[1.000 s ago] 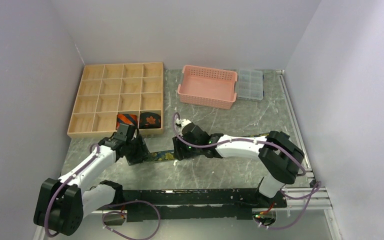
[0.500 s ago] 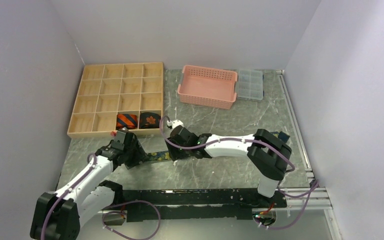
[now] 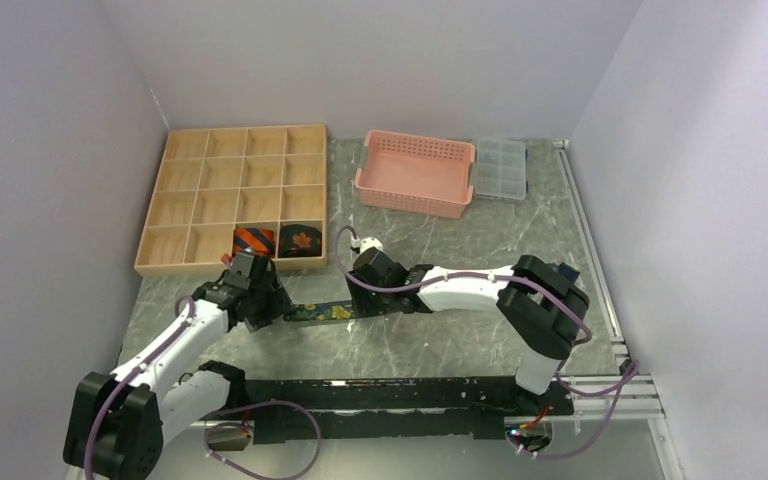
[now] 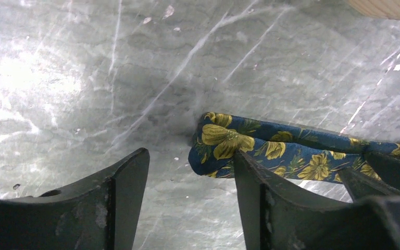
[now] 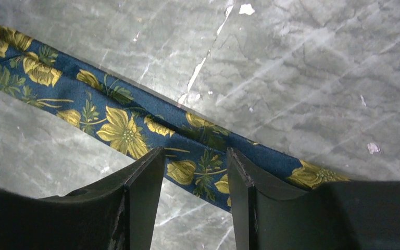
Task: Roll the ties
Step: Roll the tie at the center of the board.
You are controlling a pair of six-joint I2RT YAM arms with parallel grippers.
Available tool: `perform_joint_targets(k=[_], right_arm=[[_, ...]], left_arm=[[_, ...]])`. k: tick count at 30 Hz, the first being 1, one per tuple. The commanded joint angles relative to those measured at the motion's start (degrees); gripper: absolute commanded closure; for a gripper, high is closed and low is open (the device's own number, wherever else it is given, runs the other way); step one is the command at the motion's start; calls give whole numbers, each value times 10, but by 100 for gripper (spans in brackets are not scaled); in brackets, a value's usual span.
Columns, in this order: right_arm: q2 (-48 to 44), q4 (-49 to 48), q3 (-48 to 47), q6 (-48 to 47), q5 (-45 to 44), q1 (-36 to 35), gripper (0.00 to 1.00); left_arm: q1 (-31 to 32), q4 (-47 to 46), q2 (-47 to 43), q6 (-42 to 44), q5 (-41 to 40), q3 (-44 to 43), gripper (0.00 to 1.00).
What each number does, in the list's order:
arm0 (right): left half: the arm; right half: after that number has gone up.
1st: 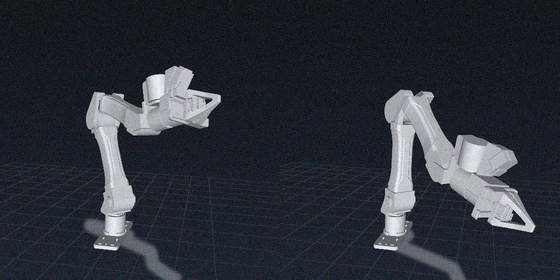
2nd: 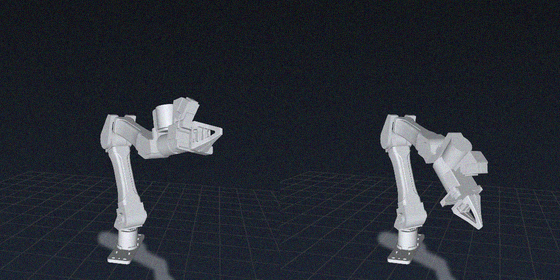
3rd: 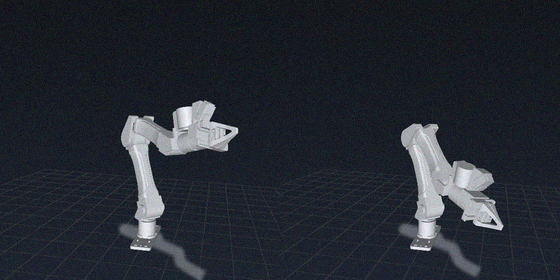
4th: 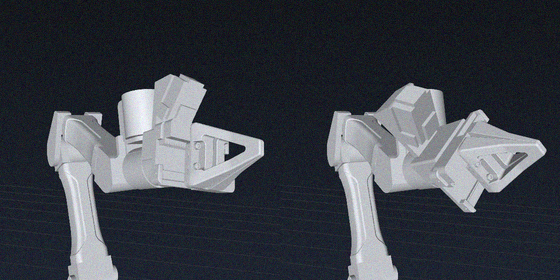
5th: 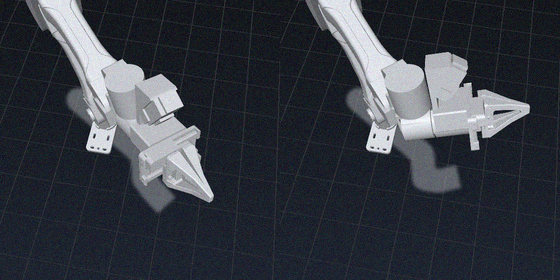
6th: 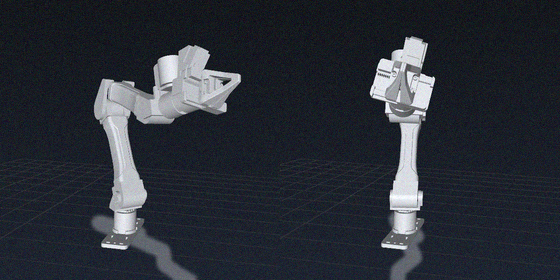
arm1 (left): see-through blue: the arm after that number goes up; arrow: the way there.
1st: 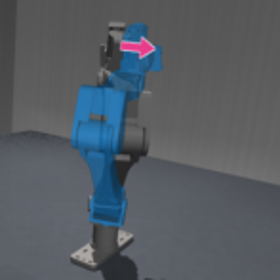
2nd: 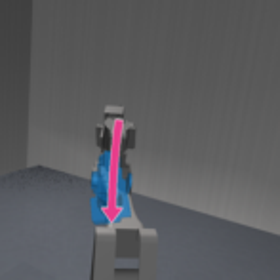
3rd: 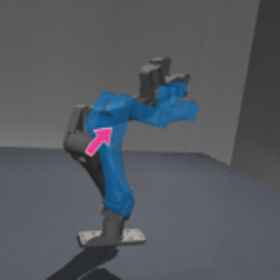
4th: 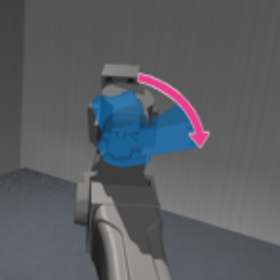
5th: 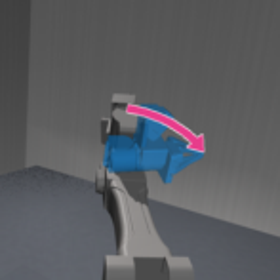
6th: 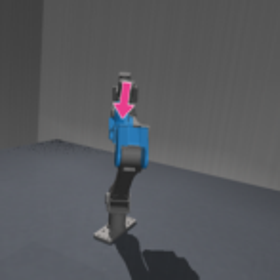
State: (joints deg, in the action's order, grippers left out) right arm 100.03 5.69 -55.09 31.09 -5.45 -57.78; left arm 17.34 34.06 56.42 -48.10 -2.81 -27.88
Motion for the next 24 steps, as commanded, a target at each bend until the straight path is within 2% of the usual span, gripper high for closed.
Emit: perform_joint_targets(k=[1, 4, 10, 17, 24], right_arm=[[-37, -21, 14, 2, 4, -2, 48], [-39, -24, 16, 2, 12, -1, 48], [-31, -28, 8, 2, 21, -2, 48], [-28, -24, -2, 3, 23, -2, 48], [-28, -18, -7, 3, 22, -2, 48]], left_arm=[[-3, -45, 15, 34, 17, -8, 38], [-5, -53, 28, 41, 22, -9, 43], [-5, -71, 22, 51, 23, 0, 46], [-6, -91, 49, 62, 43, 3, 64], [-6, -101, 60, 64, 53, 8, 64]])
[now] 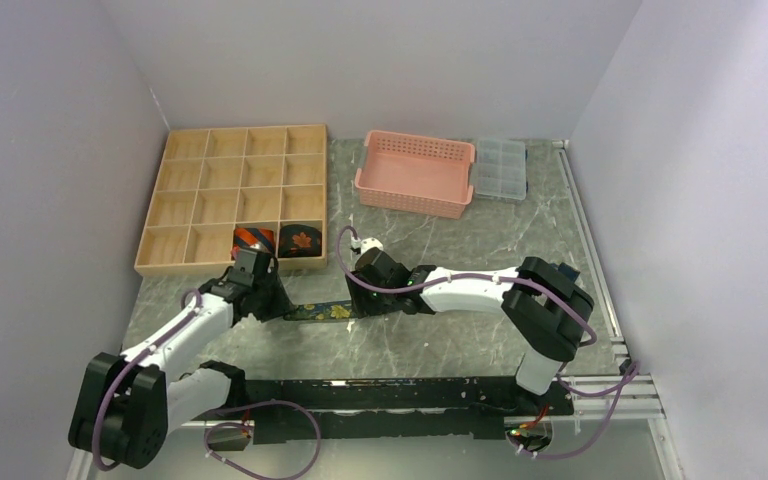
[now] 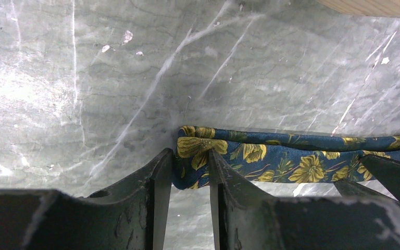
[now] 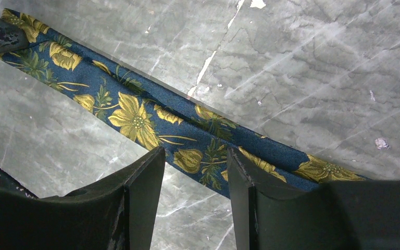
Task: Roll the ties
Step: Roll the tie at the center of the board.
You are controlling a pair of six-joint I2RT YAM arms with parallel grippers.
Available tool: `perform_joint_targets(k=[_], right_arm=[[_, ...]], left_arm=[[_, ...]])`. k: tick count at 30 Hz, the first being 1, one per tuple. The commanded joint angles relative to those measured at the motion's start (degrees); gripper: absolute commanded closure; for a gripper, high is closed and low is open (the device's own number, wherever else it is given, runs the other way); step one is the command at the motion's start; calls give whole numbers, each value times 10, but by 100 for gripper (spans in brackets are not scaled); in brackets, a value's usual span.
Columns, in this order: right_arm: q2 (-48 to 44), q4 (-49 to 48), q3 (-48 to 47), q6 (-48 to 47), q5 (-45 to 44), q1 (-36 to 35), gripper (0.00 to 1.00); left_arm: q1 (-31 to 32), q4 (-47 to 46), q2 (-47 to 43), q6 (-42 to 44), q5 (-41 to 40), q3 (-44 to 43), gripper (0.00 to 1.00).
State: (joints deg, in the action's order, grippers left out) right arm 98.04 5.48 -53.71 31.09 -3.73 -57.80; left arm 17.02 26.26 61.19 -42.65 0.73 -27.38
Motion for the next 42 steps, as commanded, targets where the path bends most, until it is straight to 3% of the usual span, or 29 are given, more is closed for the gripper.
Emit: perform_joint_targets(k=[1, 10, 16, 25, 27, 30, 34, 37, 42], right_arm=[[-9, -16, -21, 4, 3, -2, 48], [-38, 3, -11, 8, -8, -2, 48], [-122, 42, 64, 12, -119, 23, 46], [-127, 62, 95, 26, -150, 32, 47], [-154, 27, 106, 26, -143, 26, 48], [-174, -33, 96, 12, -82, 12, 56], [-105, -53, 27, 24, 10, 1, 83], [-41, -83, -19, 35, 65, -4, 97], [51, -91, -77, 48, 110, -10, 100]], left_arm=[[-2, -26, 17, 9, 21, 4, 65], [-2, -26, 1, -4, 22, 14, 97], [-2, -26, -15, -11, 22, 24, 97], [-1, -52, -38, -33, 28, 37, 97], [0, -49, -41, -36, 31, 29, 97], [8, -35, -54, -39, 23, 13, 97], [19, -5, -72, -44, 0, -8, 97], [22, 9, -80, -48, -6, -13, 97], [24, 18, -78, -49, -6, -12, 97]])
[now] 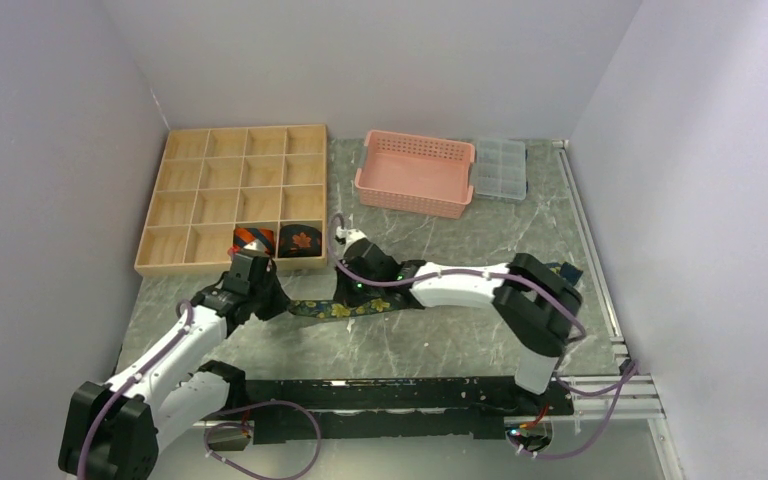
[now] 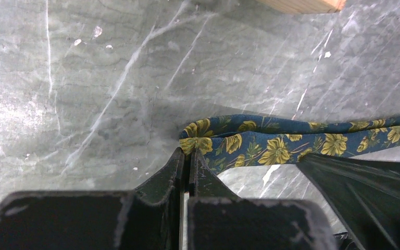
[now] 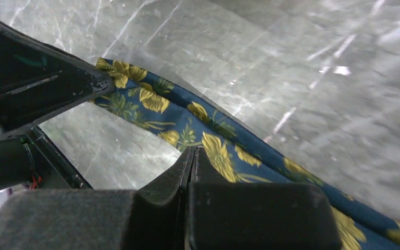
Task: Roll the ties
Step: Roll the tie at the center of the board.
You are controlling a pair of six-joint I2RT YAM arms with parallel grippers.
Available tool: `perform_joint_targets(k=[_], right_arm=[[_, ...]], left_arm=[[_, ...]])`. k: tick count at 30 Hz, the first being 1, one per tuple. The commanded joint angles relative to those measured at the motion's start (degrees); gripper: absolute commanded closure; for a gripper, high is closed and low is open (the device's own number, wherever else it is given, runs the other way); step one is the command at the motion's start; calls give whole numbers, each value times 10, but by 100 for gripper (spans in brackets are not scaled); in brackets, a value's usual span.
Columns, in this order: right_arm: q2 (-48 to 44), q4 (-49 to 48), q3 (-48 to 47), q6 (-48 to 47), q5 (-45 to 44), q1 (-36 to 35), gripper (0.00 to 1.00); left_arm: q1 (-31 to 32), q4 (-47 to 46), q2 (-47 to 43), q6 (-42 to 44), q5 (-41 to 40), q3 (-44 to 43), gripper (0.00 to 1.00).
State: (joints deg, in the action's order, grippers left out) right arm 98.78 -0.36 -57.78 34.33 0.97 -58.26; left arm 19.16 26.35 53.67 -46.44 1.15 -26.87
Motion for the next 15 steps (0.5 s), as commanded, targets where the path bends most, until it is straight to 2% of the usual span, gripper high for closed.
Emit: perform_joint_targets(k=[1, 10, 15], right_arm=[[57, -31, -46, 17, 67, -7, 100], [127, -19, -93, 27, 88, -7, 100], [146, -22, -90, 35, 94, -8, 100]], left_arm=[[3, 16, -2, -12, -11, -16, 97], [14, 28, -11, -8, -11, -34, 97], [52, 32, -8, -10, -11, -68, 97]])
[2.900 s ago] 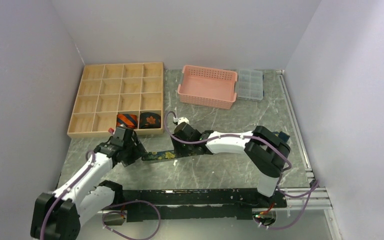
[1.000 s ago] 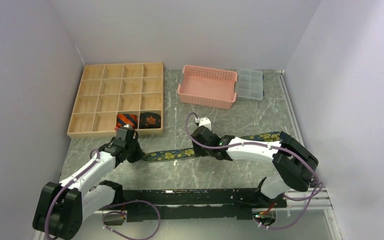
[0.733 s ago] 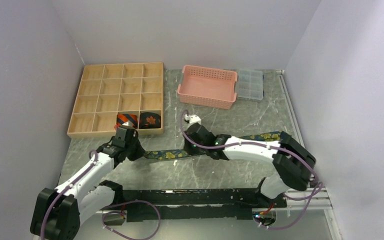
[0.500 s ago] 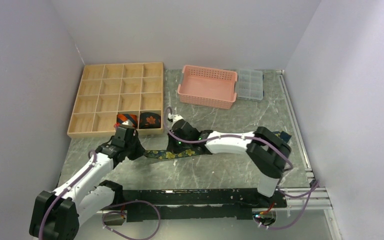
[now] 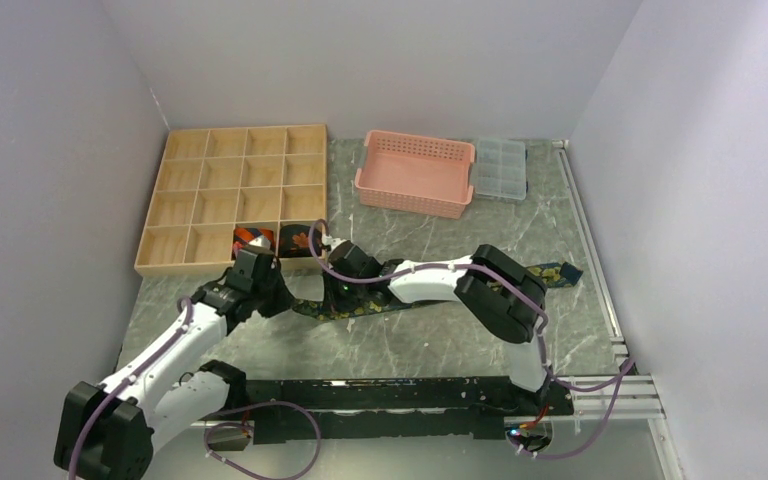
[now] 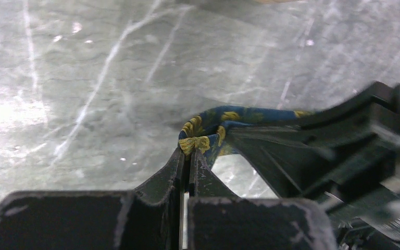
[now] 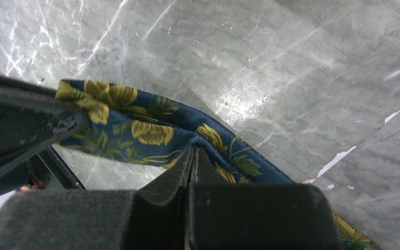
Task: Roll the ties
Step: Roll the tie at the center of the board.
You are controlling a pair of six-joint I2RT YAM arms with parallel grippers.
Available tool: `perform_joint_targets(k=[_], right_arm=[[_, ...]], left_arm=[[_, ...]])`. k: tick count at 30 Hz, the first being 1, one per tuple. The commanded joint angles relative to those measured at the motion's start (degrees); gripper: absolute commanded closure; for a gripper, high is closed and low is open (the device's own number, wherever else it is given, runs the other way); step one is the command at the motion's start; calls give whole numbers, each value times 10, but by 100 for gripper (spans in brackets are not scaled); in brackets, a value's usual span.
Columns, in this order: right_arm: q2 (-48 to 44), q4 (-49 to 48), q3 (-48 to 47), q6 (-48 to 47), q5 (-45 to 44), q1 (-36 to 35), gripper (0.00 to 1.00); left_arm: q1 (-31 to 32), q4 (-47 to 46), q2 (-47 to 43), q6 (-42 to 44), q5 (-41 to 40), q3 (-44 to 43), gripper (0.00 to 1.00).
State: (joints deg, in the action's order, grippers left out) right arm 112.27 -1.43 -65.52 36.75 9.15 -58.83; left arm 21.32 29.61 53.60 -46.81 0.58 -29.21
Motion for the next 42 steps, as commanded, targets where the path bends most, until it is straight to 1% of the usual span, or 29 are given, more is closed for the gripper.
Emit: perform_joint_targets(k=[1, 3, 6, 9, 11, 13, 16, 20, 25, 27, 31, 35, 42], right_arm=[[13, -14, -9, 15, 12, -1, 100], [17, -22, -2, 21, 14, 1, 100], [12, -48, 19, 33, 16, 6, 100], [-22, -78, 53, 43, -2, 12, 100], [-51, -93, 76, 47, -22, 14, 100], [-78, -105, 98, 51, -40, 17, 95], [-105, -118, 123, 63, -55, 25, 90], [-135, -128, 149, 77, -63, 36, 89], [-173, -104, 183, 95, -90, 58, 90], [-184, -104, 211, 107, -105, 75, 91], [-194, -113, 248, 120, -108, 95, 93], [-207, -115, 266, 119, -118, 100, 93], [-250, -112, 295, 112, -139, 118, 93]], left_arm=[[45, -4, -3, -10, -5, -52, 97], [80, -15, 13, -16, -4, -68, 97], [135, -28, 65, -25, -39, -101, 97], [171, -27, 110, -25, -71, -125, 97], [180, -27, 124, -24, -83, -132, 97], [186, -30, 129, -23, -93, -133, 97], [188, -24, 128, -20, -104, -137, 97], [190, -16, 129, -16, -109, -145, 97], [202, -18, 149, -11, -106, -157, 97], [212, -15, 167, -10, -112, -167, 97], [235, -7, 217, -9, -134, -184, 97], [264, 19, 262, -11, -168, -213, 97], [305, 31, 332, -16, -180, -250, 97]])
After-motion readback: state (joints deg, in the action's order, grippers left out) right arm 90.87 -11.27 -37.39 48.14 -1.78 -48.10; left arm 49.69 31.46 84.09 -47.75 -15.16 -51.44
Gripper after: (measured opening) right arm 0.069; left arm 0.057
